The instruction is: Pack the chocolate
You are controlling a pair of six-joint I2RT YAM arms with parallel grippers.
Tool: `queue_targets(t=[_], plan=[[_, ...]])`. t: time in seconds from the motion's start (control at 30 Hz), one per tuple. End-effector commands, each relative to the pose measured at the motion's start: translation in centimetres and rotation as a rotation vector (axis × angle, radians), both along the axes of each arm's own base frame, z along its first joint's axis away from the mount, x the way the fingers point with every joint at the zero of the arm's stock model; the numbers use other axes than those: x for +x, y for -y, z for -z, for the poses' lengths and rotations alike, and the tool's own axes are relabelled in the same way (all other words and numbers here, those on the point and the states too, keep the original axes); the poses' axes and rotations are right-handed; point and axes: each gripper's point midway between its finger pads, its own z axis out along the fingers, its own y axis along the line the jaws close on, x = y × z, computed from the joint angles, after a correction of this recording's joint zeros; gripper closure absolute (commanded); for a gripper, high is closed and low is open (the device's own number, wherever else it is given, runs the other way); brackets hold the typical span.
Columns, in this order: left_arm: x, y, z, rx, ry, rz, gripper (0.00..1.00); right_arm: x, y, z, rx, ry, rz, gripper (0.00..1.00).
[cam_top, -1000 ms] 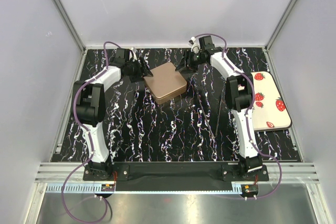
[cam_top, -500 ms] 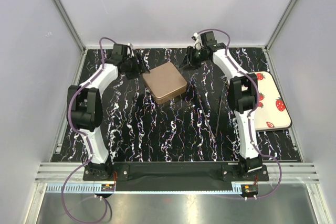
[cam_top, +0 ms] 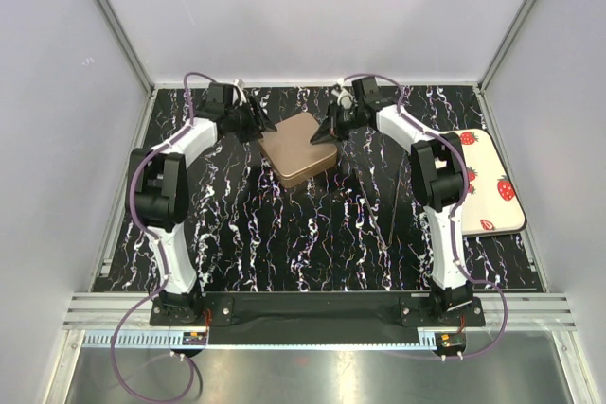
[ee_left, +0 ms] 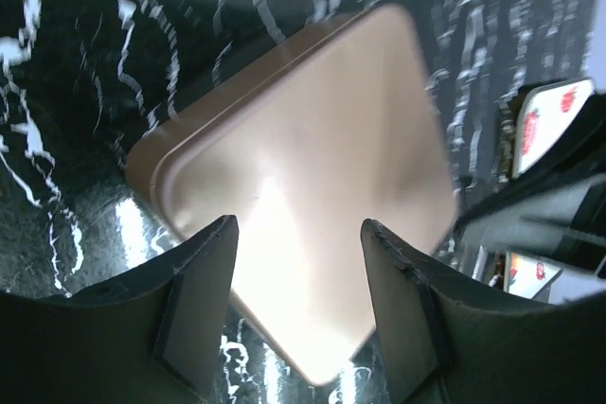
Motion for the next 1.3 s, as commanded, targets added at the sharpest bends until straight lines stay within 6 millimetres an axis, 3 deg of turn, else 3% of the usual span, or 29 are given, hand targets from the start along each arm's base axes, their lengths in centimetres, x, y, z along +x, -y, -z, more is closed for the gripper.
queue_targets(t=[0.0,0.1,0.23,0.4,0.47,0.5,0.57,0.6,0.63,0.67,0.7,0.73,0.77,0.8,0.83,0.9,0.97,1.03,1.07,1.13,1.27], plan=[[-0.1,0.1,2.6,-0.001,-0.029,-0.003,0.4,-0.6,-0.7,0.0,0.05,0.01,-0.033,0.86],[-0.4,-0.2,3.6,0.017,-0.044,-0.011,0.4,-0.5,-0.1,1.6,-0.003,0.002,-0.022,0.86],[-0.2,-0.4,2.3,0.029,-0.025,-0.012,0.38,0.1,0.2,0.1,-0.002,0.035,-0.018,0.86],[-0.2,-0.4,-2.7,0.025,0.054,-0.005,0.36,0.3,1.1,-3.8,-0.062,0.112,-0.003,0.85],[-0.6,-0.6,-6.2,0.021,0.113,-0.001,0.35,-0.2,1.7,-5.4,-0.092,0.131,0.008,0.81],[-0.9,-0.5,-7.5,0.021,0.137,0.003,0.34,-0.3,2.3,-7.4,-0.109,0.177,0.033,0.77],[-2.3,-0.8,-11.0,0.029,0.201,0.014,0.31,-1.2,3.1,-8.1,-0.147,0.198,0.049,0.57],[-3.0,-0.8,-12.3,0.028,0.226,0.021,0.3,-1.7,3.8,-9.8,-0.164,0.24,0.071,0.47],[-4.3,-1.1,-14.7,0.027,0.273,0.026,0.28,-2.5,4.4,-9.7,-0.186,0.246,0.067,0.01],[-5.1,-1.2,-15.7,0.036,0.304,0.041,0.26,-3.2,4.9,-9.9,-0.205,0.245,0.068,0.0],[-5.9,-1.3,-16.4,0.041,0.321,0.045,0.23,-4.0,5.5,-11.7,-0.217,0.287,0.08,0.0],[-7.4,-1.6,-18.4,0.043,0.362,0.049,0.21,-4.8,6.1,-11.6,-0.233,0.284,0.08,0.0],[-8.2,-1.8,-19.0,0.055,0.386,0.056,0.16,-5.4,6.5,-12.2,-0.246,0.301,0.08,0.0],[-9.1,-2.0,-19.2,0.059,0.395,0.063,0.01,-6.6,7.2,-13.4,-0.256,0.328,0.093,0.0],[-10.7,-2.3,-20.6,0.06,0.433,0.067,0.01,-7.2,7.6,-14.0,-0.258,0.342,0.104,0.0],[-12.3,-2.5,-21.4,0.069,0.474,0.081,0.01,-8.7,8.8,-15.8,-0.268,0.389,0.157,0.0],[-14.7,-2.6,-21.7,0.064,0.514,0.096,0.01,-9.1,10.2,-16.6,-0.298,0.41,0.244,0.0],[-17.1,-2.7,-21.4,0.05,0.543,0.111,0.01,-10.8,11.8,-17.4,-0.313,0.424,0.319,0.0],[-17.9,-2.6,-21.1,0.046,0.55,0.121,0.01,-11.6,12.9,-18.9,-0.32,0.478,0.372,0.0],[-19.4,-4.0,-20.4,0.085,0.554,0.064,0.01,-12.8,14.1,-17.7,-0.358,0.48,0.395,0.0],[-22.0,-5.1,-20.0,0.15,0.599,0.077,0.01,-15.6,17.1,-18.9,-0.4,0.556,0.494,0.0]])
